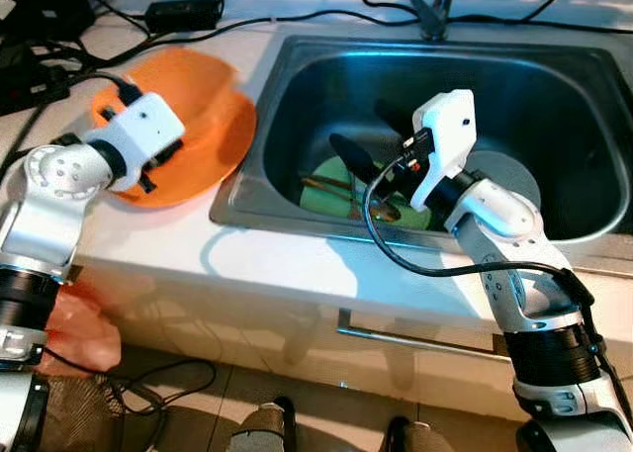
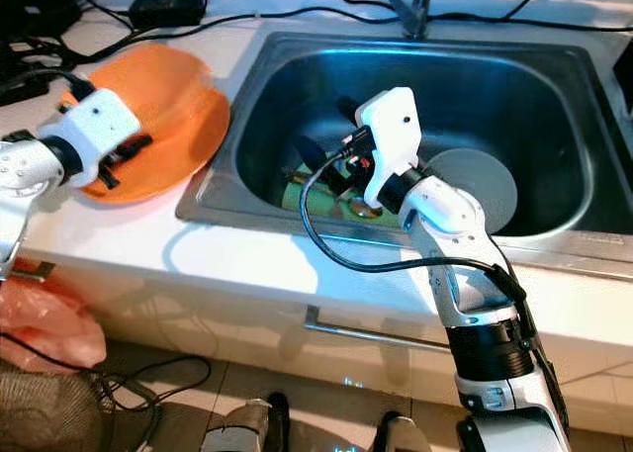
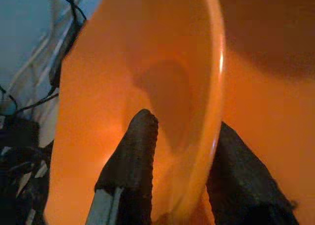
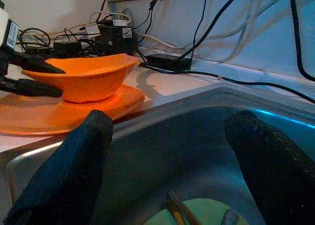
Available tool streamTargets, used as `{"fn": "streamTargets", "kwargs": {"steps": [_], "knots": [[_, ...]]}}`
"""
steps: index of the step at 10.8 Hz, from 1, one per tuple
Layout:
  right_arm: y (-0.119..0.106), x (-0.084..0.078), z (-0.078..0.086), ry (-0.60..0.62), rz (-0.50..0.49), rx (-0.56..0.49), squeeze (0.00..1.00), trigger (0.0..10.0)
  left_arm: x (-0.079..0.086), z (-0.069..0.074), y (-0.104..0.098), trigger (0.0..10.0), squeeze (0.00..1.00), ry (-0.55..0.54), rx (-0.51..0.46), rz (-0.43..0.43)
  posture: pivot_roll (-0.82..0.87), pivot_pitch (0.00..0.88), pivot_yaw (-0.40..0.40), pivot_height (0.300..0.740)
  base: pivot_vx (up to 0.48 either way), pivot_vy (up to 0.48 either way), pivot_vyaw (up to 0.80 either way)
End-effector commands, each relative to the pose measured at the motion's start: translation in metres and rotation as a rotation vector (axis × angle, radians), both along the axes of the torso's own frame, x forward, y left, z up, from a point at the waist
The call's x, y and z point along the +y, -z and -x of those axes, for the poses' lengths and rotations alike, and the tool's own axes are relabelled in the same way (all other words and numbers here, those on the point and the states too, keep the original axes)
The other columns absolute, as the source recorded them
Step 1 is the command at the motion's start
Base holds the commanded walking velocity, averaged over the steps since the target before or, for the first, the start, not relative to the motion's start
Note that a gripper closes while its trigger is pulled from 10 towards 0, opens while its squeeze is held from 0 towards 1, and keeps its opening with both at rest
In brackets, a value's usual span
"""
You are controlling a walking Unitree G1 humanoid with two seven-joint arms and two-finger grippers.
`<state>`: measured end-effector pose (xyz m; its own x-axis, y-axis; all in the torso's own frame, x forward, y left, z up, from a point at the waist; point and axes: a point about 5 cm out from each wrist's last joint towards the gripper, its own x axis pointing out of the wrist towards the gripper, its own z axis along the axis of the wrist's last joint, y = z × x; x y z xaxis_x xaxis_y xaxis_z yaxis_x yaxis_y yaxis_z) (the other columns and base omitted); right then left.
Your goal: Kitchen organization
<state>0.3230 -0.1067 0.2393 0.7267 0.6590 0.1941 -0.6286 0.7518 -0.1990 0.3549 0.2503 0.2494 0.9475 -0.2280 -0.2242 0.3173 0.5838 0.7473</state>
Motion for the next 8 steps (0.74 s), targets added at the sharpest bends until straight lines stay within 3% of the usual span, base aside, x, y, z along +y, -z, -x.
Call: {"fn": "streamTargets", "kwargs": {"steps": [1,8], "knots": [[-0.008,0.002,0.002,-0.013,-0.011,-0.022,0.0,10.0,0.005,0.0,-0.001,0.0,0.0,-0.015,-0.014,0.012,0.13,0.176,0.086,0.74,0.0,0.0,0.0],[-0.008,0.002,0.001,-0.013,-0.02,-0.015,0.0,10.0,-0.002,0.001,0.018,0.0,0.0,0.021,-0.042,-0.002,0.13,0.176,0.084,0.74,0.0,0.0,0.0]]}}
